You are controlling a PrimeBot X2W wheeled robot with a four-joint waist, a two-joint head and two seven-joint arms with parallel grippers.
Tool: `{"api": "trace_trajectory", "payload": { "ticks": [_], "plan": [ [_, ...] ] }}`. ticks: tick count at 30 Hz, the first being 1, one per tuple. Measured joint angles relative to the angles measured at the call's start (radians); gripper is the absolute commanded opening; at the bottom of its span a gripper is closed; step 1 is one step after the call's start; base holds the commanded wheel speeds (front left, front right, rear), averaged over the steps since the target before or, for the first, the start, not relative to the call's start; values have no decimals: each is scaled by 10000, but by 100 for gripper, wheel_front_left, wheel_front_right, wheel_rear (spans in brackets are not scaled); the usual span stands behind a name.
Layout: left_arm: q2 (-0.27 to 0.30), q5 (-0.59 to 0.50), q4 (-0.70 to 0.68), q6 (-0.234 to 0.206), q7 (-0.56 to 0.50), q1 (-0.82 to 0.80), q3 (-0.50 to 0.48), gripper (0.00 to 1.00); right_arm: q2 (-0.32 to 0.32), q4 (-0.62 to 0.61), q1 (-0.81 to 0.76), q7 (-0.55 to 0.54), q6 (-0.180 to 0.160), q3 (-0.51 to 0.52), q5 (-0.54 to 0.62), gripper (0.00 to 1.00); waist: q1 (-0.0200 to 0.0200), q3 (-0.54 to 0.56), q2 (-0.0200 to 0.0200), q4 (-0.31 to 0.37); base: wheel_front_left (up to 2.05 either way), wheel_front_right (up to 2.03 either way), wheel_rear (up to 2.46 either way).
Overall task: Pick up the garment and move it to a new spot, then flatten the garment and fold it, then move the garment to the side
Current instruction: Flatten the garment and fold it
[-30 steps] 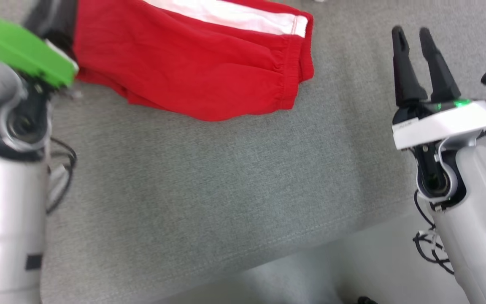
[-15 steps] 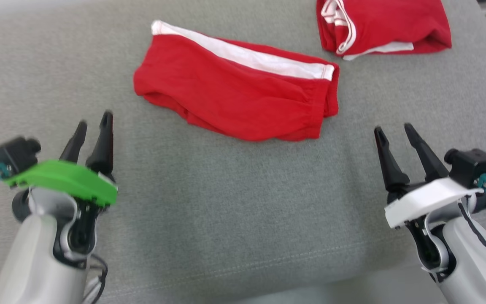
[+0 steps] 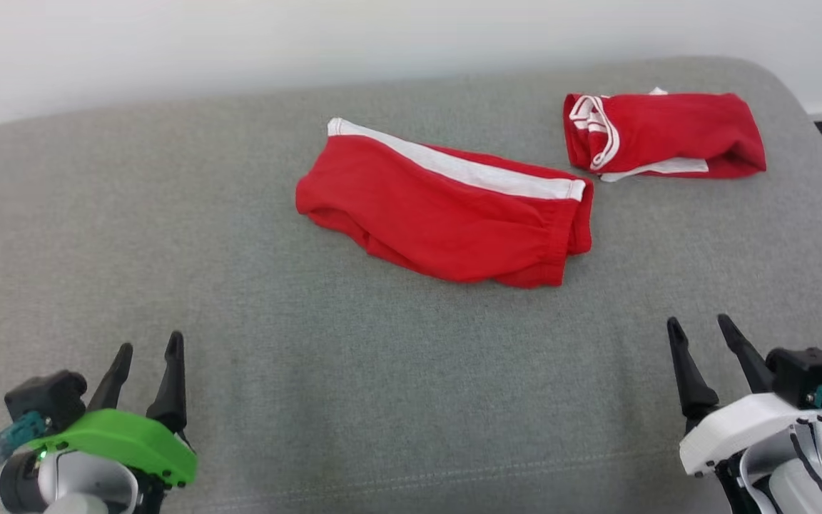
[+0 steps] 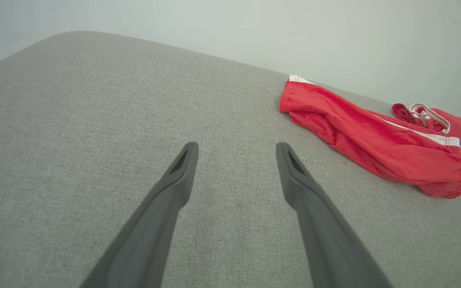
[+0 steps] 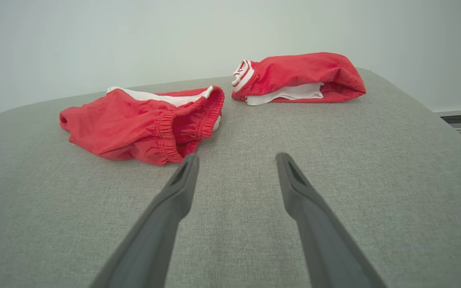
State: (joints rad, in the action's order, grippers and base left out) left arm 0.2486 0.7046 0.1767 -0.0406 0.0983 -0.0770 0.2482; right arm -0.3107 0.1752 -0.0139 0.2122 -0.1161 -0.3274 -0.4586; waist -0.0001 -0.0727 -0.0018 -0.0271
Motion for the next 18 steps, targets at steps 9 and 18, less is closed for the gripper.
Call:
{"api": "trace_trajectory", "payload": {
  "ticks": [9, 18],
  "plan": [
    [207, -155, -742, -324, 211, 1060, -278, 100, 1126, -290, -773, 90, -75, 732, -1225, 100, 0, 565, 0, -344, 0, 0, 0],
    [194, -153, -1699, -407, 257, 1248, -422, 100, 2890, -677, -743, 73, -75, 1273, -3463, 100, 0, 242, 0, -369, 0, 0, 0]
  ]
}}
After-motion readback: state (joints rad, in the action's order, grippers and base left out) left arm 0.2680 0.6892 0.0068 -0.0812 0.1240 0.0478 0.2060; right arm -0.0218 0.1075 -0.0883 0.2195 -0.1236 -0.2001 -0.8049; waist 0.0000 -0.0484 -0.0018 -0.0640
